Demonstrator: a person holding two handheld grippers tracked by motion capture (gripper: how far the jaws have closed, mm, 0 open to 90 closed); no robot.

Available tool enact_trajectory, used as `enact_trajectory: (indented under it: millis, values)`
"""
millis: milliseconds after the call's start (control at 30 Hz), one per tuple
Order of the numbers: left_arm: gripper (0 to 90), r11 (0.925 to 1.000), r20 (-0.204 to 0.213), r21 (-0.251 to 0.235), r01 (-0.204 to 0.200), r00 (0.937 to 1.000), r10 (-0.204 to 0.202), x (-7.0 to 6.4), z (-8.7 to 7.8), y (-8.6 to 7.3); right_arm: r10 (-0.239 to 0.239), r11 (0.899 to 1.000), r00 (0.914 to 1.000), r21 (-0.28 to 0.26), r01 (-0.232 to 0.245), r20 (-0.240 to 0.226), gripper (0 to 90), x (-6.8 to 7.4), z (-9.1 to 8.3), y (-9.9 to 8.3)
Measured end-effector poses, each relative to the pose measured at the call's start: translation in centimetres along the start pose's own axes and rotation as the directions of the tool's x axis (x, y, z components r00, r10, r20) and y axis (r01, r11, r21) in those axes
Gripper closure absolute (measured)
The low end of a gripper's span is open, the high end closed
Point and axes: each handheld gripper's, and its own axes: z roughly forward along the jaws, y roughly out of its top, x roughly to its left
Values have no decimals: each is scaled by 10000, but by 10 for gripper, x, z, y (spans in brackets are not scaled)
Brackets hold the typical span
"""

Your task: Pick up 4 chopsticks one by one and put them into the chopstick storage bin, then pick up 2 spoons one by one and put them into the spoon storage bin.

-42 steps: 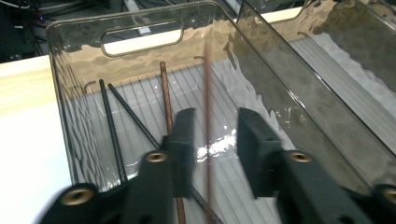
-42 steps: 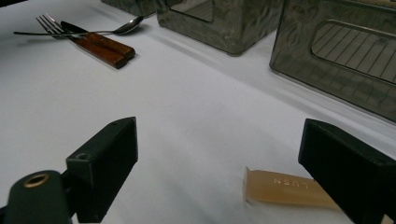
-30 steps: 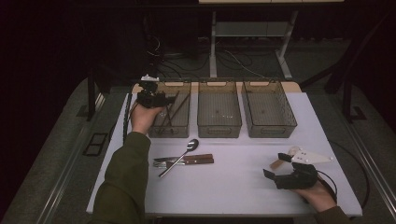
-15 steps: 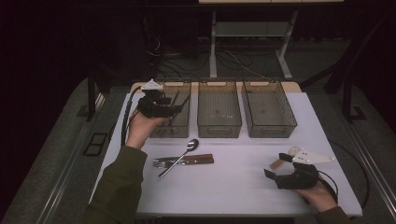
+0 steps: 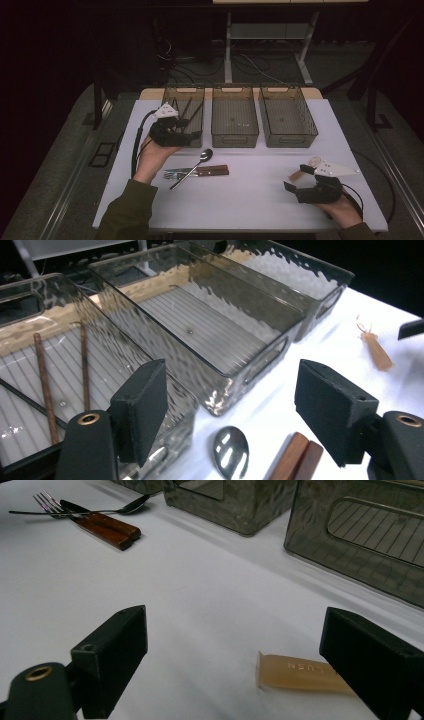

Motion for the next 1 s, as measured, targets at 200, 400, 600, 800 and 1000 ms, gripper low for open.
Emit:
enact_trajectory:
  millis: [200, 400, 600, 800, 1000]
  values:
    - [274, 9999, 85, -30, -100, 9999, 100, -11, 3, -12, -54, 10000, 10000, -25, 54, 9, 111, 0, 0, 0]
    - [251, 9999, 107, 153, -55, 9999, 54, -16, 8, -27, -80, 10000, 10000, -41, 80, -2, 111, -1, 0, 0]
    - [250, 9991, 70, 416, -8, 10000, 5, -18, 18, -39, -71, 10000, 10000, -55, 71, -7, 111, -1, 0, 0]
    - [247, 9956, 26, 939, -52, 10000, 50, -20, 30, -50, -108, 9999, 9999, -46, 108, -31, 111, 0, 0, 1]
    - [361, 9889, 309, 1484, 15, 9995, -61, -15, 39, -59, -54, 10000, 10000, -8, 54, -20, 111, -1, 2, 1]
